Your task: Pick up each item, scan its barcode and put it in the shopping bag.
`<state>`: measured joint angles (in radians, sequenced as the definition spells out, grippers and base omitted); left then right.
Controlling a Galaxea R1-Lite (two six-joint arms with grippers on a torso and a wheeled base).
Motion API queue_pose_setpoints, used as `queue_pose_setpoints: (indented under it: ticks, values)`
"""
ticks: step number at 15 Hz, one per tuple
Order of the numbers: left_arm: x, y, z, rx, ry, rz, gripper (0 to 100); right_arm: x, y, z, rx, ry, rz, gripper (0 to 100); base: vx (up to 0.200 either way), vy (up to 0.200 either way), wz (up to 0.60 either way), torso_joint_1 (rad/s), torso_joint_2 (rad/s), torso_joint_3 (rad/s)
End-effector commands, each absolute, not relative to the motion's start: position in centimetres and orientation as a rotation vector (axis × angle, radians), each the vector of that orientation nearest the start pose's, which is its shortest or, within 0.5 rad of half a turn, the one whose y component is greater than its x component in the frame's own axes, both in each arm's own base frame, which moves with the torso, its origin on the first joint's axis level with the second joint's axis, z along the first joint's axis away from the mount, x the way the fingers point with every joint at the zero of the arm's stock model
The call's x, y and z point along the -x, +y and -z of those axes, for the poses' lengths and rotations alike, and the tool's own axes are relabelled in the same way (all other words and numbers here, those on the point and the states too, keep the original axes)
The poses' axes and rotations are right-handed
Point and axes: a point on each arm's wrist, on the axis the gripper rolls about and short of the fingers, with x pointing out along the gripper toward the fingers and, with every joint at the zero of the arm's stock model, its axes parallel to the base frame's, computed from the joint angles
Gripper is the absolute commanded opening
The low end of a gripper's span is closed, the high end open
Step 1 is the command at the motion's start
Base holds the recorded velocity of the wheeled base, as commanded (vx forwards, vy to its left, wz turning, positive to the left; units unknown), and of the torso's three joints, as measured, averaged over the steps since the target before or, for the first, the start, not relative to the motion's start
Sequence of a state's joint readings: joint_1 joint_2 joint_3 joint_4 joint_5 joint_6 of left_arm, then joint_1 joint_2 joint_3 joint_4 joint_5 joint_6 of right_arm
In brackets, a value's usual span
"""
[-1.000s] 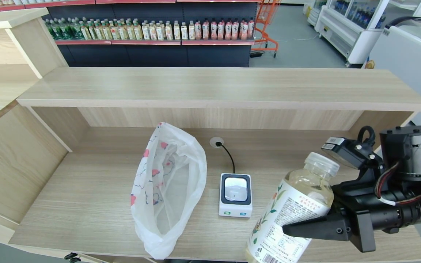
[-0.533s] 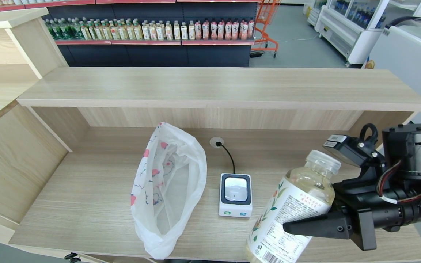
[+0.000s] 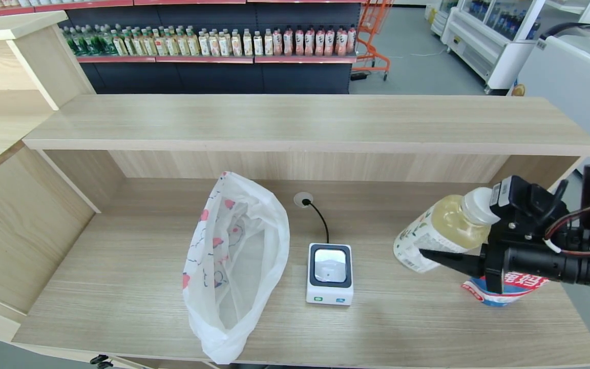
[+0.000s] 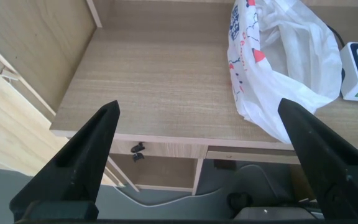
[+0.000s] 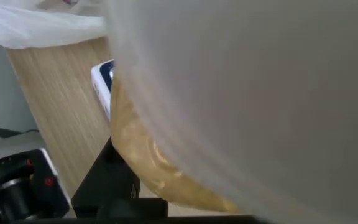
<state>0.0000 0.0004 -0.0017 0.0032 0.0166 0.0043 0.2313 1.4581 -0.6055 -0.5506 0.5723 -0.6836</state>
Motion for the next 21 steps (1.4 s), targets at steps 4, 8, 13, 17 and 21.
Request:
queue_pose_setpoints:
  ticks: [4,8,13,17,21]
  values:
    - [2.3,0.0,-7.6,-0.005,0.002,-0.017,100,-21.9,5.4,-18.0,0.773,-0.116,-0.779,0,0.000,0.000,0.00,0.000,0.00,0.000]
    - [2.3,0.0,-7.6,-0.005,0.002,-0.017,100,-21.4,5.5,-18.5,1.091,-0.280,-0.757,0,0.000,0.000,0.00,0.000,0.00,0.000]
    - [2.3,0.0,-7.6,-0.005,0.002,-0.017,100,-19.3,5.5,-18.5,1.166,-0.290,-0.708,0,0.000,0.000,0.00,0.000,0.00,0.000]
    - [2.3,0.0,-7.6,-0.005,0.002,-0.017,100,-18.7,5.4,-18.9,1.157,-0.281,-0.668,0,0.000,0.000,0.00,0.000,0.00,0.000]
    - [2.3,0.0,-7.6,-0.005,0.002,-0.017,100,-18.6,5.5,-18.9,1.138,-0.274,-0.671,0,0.000,0.050,0.00,0.002,0.00,0.002]
